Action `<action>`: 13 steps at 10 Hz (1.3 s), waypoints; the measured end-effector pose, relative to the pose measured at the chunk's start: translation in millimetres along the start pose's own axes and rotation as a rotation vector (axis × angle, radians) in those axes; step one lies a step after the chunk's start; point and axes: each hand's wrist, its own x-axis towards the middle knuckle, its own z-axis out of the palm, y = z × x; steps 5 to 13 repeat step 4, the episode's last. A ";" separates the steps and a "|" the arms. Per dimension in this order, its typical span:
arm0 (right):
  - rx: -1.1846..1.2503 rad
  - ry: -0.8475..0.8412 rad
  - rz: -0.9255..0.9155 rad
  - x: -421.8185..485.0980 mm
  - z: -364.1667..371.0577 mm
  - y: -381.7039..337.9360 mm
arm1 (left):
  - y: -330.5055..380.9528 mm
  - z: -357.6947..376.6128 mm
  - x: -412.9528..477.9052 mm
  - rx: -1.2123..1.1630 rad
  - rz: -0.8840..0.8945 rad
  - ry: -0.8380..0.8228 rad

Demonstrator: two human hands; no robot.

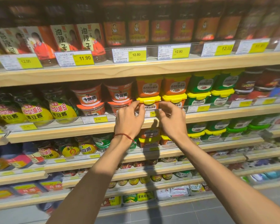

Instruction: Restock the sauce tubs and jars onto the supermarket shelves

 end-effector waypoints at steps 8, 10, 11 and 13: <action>-0.353 -0.096 -0.210 -22.9 -113.7 46.0 | 77.3 28.4 -49.7 0.212 0.109 -0.209; -0.353 -0.096 -0.210 -22.9 -113.7 46.0 | 77.3 28.4 -49.7 0.212 0.109 -0.209; -0.353 -0.096 -0.210 -22.9 -113.7 46.0 | 77.3 28.4 -49.7 0.212 0.109 -0.209; -0.353 -0.096 -0.210 -22.9 -113.7 46.0 | 77.3 28.4 -49.7 0.212 0.109 -0.209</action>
